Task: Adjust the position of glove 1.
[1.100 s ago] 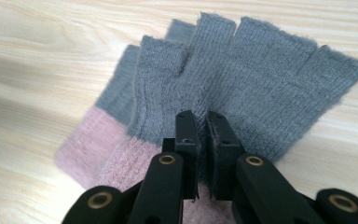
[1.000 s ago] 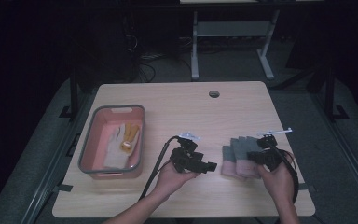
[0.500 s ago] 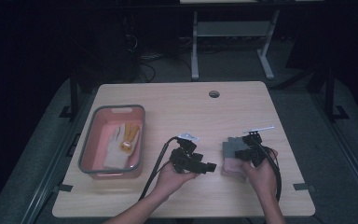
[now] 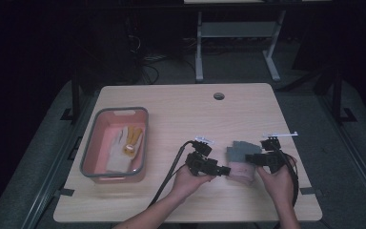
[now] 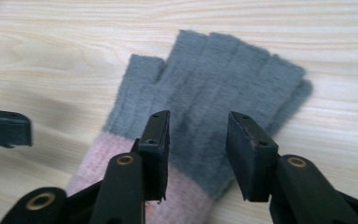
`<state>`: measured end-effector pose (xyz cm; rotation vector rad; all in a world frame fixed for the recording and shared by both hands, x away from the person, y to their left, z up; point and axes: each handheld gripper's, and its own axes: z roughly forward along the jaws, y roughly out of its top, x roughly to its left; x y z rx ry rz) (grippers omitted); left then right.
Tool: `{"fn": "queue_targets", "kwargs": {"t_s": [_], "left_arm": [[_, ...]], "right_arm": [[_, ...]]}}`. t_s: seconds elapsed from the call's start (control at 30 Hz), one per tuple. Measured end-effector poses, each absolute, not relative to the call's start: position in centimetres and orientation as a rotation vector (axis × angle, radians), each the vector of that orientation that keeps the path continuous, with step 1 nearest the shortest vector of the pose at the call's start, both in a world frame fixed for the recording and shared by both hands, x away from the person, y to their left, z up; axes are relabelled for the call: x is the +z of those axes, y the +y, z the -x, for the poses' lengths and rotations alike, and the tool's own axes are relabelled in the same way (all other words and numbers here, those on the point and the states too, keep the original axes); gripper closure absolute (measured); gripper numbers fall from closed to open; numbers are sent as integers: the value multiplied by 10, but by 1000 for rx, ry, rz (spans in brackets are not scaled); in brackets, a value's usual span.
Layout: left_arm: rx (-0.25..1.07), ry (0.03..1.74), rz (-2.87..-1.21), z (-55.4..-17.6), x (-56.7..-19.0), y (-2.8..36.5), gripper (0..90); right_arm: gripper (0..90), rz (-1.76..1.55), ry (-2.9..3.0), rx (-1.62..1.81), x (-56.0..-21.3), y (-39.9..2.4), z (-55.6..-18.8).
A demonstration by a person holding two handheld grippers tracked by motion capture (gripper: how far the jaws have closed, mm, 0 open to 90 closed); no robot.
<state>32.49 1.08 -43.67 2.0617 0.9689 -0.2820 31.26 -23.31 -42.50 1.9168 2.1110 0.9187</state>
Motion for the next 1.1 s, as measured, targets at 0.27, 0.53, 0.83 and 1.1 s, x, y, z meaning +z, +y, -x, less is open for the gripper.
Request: {"fn": "queue_targets", "kwargs": {"t_s": [0.27, 0.53, 0.83, 1.1], "left_arm": [[-314, 1000, -2054, -332, -446, -5, 357], [-328, 1046, -2052, -336, -450, -12, 357], [-351, 1052, -2065, -337, -452, -20, 386], [-337, 1053, -2124, -335, -455, -32, 403]], "right_arm": [[525, -1981, 2065, 1050, -433, -255, -309], [477, -2024, 2040, 1098, -441, -263, -309], [450, -2097, 2024, 1132, -454, -271, -310], [452, -2139, 2016, 1165, -462, -273, -312]]}}
